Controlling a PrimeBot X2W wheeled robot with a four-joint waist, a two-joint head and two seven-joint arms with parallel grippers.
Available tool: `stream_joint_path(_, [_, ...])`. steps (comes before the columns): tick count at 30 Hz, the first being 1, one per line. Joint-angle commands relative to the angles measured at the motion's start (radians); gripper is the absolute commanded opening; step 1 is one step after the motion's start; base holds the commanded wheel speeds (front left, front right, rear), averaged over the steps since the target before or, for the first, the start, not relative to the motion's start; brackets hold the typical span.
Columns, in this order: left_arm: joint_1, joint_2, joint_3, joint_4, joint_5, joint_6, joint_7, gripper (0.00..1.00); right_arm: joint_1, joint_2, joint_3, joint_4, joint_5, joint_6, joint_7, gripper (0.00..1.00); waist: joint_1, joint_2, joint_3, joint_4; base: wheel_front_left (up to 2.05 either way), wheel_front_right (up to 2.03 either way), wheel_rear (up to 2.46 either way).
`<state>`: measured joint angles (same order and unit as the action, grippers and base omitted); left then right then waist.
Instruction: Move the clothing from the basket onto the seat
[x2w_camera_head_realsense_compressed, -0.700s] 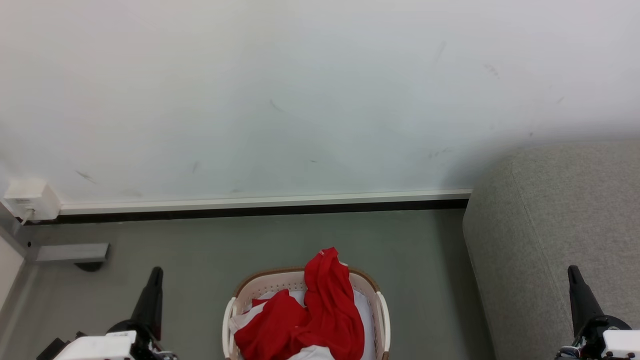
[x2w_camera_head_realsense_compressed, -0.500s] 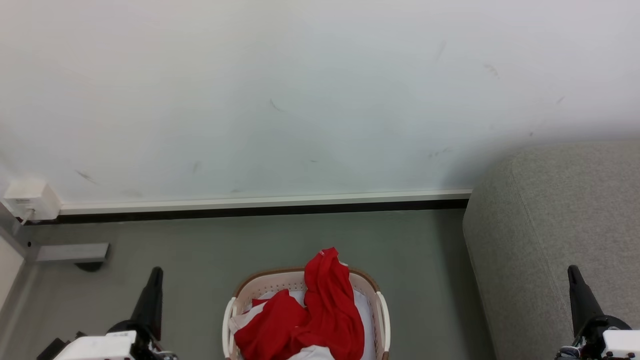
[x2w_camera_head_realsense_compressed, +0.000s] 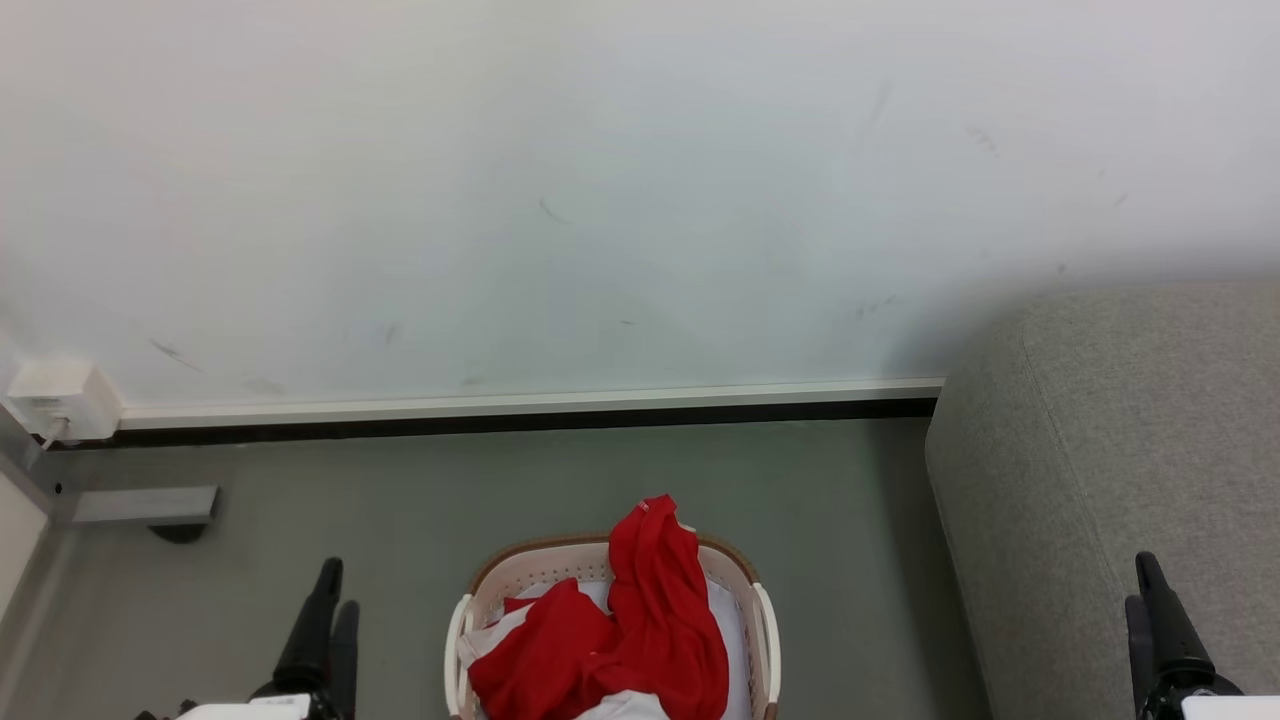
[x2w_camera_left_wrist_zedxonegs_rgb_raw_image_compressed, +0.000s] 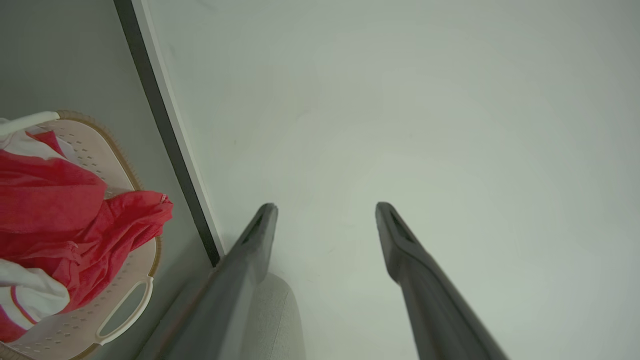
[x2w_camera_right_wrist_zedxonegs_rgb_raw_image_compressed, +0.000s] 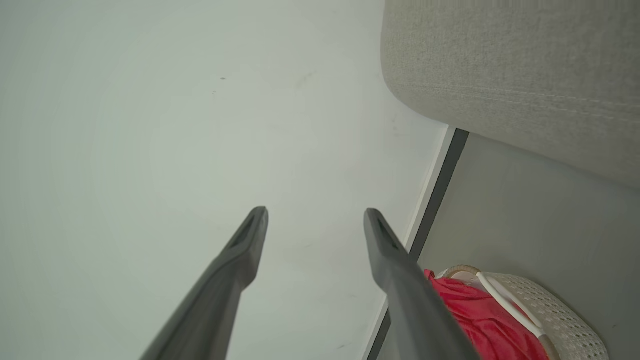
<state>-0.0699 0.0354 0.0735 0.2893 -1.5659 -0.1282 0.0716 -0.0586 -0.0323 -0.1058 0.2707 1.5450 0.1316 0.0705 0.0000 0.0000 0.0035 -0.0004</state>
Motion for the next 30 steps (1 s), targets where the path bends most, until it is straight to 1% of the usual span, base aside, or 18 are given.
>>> stream_joint_path(1, [-0.022,0.007,-0.007,-0.011,0.036,0.001,-0.015,1.00,-0.007,-0.008,-0.001,-0.027,-0.049,0.000,-0.014,1.00,0.0000,0.0000,0.000,-0.001,0.00,0.00,0.00])
stream_joint_path(9, [-0.021,0.008,-0.035,-0.032,0.168,0.025,-0.052,1.00,0.006,-0.010,0.006,-0.070,-0.241,0.000,-0.050,1.00,0.0000,0.0000,0.001,-0.001,0.00,0.00,0.00])
stream_joint_path(21, [-0.005,0.010,-0.073,-0.064,0.401,0.078,-0.100,1.00,0.032,-0.012,0.049,-0.119,-0.554,0.000,-0.099,1.00,0.0000,0.0000,-0.002,-0.003,0.00,0.00,0.00])
stream_joint_path(30, [0.005,0.011,-0.099,-0.080,0.581,0.104,-0.134,1.00,0.044,-0.014,0.080,-0.120,-0.726,-0.001,-0.132,1.00,0.0000,0.0000,-0.006,-0.002,0.00,0.00,0.00])
